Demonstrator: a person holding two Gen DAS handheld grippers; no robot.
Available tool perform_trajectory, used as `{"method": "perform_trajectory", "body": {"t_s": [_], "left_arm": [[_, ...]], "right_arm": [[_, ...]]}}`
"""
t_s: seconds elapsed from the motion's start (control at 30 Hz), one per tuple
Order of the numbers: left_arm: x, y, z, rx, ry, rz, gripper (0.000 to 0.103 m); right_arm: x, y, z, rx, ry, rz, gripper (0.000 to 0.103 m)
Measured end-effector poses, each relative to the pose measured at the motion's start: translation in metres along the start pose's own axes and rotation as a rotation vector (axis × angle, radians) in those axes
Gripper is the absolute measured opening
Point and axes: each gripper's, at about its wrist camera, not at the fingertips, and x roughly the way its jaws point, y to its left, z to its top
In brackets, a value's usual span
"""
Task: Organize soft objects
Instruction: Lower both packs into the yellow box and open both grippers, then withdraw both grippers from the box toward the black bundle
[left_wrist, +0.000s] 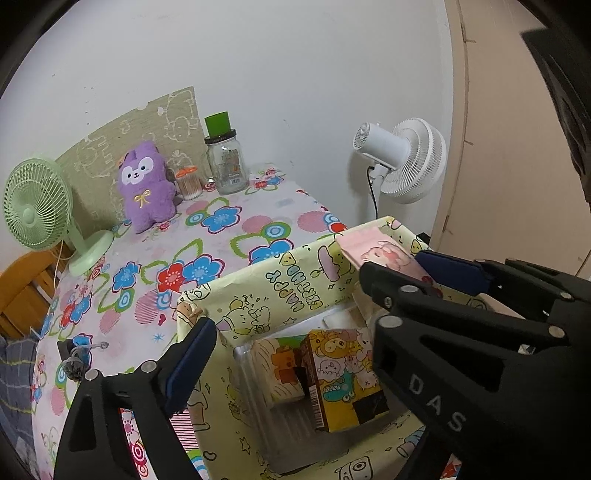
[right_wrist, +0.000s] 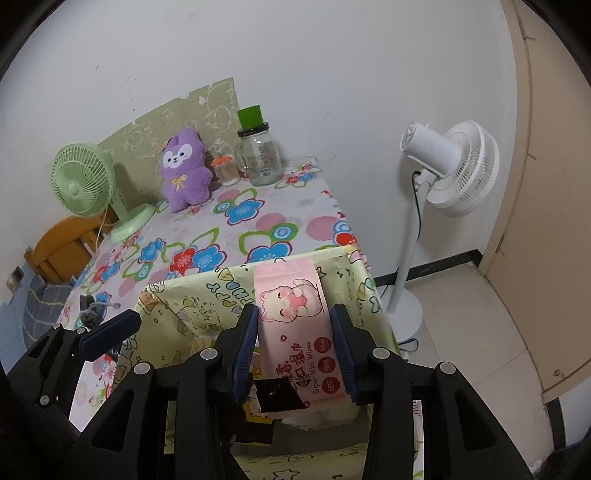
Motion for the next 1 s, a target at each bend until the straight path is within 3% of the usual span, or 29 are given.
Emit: {"method": "perform_trajectory", "body": {"t_s": [0.1,0.17,0.47,1.0], "left_arm": [[0.001,0.000,-0.001,0.001,0.003,-0.006,0.093],[0.001,0.002,-0.001,-0.004,0.008,-0.015,0.094],[-0.007,0.012,-0.005,-0.041,0.002,-0.040,0.098],[-0.053,0.032,-0.011,-0.051,-0.065,-0.027,0.101]], "right_arm": [[0.000,0.001,0.000,0.000,-0.002,0.007,0.050],[-0.001,0.001,-0.001,0.011,-0.010,0.017,0.061],[-0.012,0.003,-0.007,0.047,-0.018,0.001,0.080],[-0.052,0.037,-0.015,0.019,-0.091,-0.047,0.086]]}}
